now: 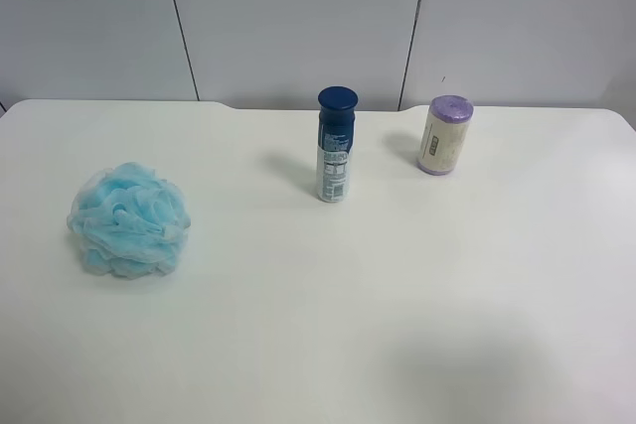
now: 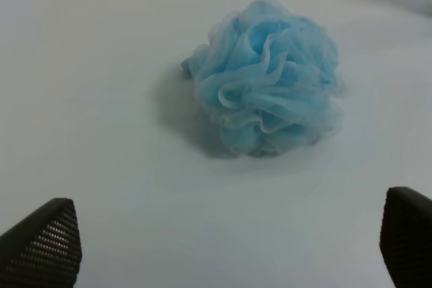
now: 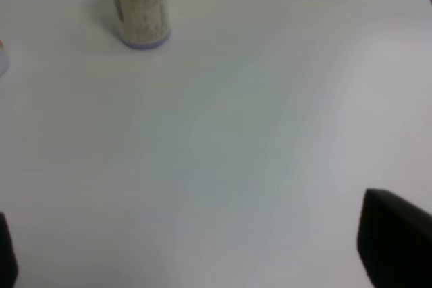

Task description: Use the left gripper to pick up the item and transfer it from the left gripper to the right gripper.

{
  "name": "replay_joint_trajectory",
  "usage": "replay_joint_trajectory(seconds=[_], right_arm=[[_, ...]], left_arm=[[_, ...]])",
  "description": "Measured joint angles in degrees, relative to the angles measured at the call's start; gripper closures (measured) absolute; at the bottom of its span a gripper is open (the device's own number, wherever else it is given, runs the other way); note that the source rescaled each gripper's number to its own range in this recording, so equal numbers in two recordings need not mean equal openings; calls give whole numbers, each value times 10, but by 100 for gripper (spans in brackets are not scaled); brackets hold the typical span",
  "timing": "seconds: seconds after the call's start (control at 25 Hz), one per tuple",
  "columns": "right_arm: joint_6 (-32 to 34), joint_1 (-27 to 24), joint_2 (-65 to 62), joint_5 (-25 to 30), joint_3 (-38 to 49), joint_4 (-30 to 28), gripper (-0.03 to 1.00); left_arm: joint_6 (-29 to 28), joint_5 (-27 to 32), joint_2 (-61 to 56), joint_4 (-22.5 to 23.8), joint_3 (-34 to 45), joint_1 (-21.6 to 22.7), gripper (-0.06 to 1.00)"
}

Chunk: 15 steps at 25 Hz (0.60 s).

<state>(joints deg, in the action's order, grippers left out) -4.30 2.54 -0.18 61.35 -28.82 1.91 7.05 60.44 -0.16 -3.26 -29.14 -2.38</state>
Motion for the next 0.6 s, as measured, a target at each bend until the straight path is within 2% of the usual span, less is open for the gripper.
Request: replay_joint_trajectory(seconds=[0.6], right_arm=[[0, 0, 0, 0, 0, 0, -3]], left_arm=[[0, 0, 0, 0, 0, 0, 8]])
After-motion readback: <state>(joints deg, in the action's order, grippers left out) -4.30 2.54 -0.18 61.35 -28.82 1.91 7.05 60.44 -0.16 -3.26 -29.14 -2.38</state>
